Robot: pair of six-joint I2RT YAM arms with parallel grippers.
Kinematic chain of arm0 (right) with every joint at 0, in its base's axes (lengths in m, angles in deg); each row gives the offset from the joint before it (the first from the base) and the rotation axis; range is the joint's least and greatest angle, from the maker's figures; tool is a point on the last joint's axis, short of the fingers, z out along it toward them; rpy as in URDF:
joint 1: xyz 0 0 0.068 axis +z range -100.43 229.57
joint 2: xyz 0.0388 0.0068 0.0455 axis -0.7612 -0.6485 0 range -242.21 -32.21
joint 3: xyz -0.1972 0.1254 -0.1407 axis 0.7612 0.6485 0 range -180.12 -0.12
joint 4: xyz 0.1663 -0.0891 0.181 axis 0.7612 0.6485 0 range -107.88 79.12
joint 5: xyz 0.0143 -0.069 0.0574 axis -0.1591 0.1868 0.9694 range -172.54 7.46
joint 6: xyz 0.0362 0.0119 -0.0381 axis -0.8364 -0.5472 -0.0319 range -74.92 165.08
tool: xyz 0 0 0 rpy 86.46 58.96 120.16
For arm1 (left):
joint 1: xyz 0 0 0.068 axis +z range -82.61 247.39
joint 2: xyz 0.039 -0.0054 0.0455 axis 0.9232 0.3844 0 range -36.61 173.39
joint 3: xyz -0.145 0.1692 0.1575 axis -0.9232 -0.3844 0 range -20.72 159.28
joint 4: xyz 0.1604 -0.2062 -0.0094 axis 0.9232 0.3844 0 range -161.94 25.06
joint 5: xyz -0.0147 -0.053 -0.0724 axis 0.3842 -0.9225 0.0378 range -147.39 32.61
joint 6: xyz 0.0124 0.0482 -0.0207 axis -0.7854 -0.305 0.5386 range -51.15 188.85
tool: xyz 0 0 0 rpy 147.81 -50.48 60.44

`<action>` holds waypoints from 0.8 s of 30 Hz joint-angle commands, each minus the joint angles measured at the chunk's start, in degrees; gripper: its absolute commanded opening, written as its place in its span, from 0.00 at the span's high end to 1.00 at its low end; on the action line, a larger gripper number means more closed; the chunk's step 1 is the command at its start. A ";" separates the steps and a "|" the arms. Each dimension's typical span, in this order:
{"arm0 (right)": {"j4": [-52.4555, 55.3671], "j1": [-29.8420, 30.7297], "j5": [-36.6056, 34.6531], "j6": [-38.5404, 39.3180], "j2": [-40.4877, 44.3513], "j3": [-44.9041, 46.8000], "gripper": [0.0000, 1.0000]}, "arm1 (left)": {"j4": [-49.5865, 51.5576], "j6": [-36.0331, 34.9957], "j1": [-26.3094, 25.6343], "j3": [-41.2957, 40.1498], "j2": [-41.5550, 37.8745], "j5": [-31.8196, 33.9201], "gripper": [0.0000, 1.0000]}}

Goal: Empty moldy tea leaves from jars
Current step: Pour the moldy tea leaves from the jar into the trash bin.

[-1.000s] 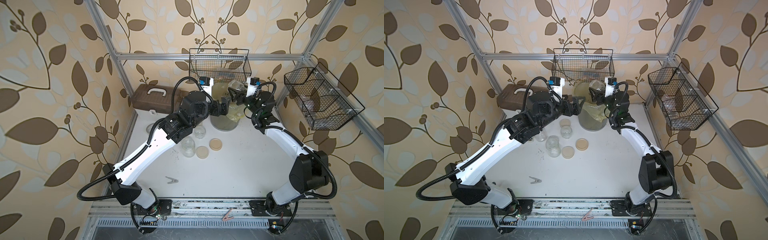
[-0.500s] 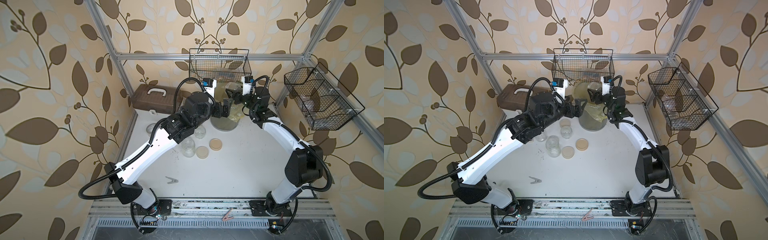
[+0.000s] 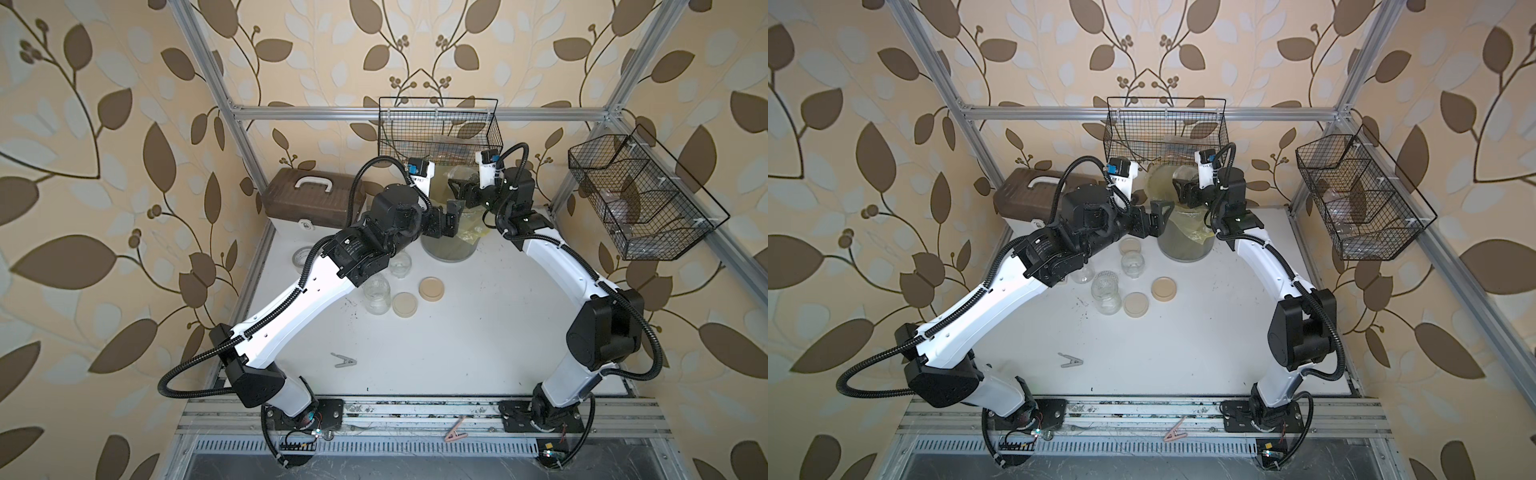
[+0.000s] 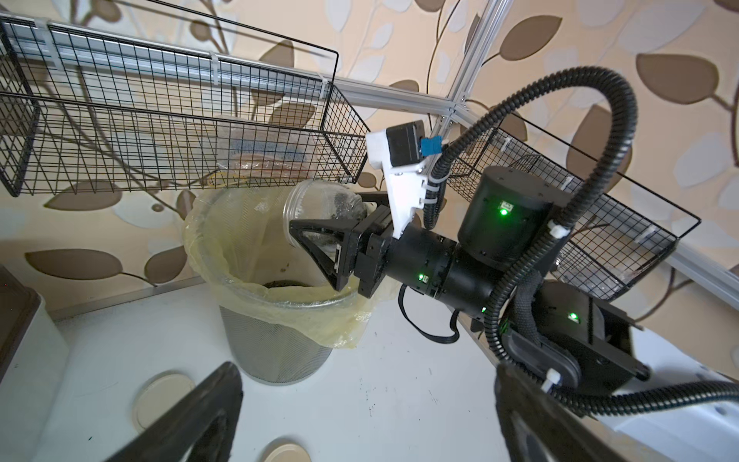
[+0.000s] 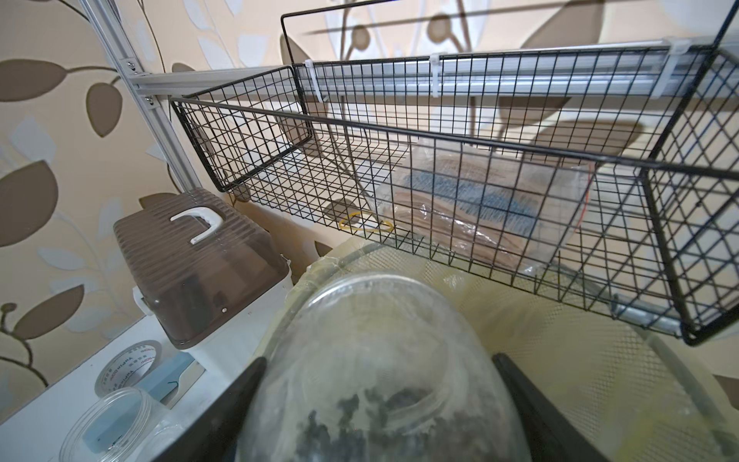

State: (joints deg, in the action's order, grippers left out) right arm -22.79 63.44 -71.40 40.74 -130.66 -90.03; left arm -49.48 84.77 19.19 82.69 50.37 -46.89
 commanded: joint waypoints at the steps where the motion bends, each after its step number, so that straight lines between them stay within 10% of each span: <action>1: -1.20 0.45 -0.81 1.23 0.43 -2.35 0.54 | -0.58 -2.03 -0.66 1.37 -0.41 0.65 0.01; 24: 16.05 1.25 -6.12 -1.64 -2.00 -15.65 0.55 | -1.17 -1.60 -0.75 -0.22 -1.39 1.91 0.01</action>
State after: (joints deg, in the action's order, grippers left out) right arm -11.14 64.36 -75.64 39.74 -130.64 -102.27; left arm -49.20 83.74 18.95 82.67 50.39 -46.41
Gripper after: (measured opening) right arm 0.783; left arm 0.988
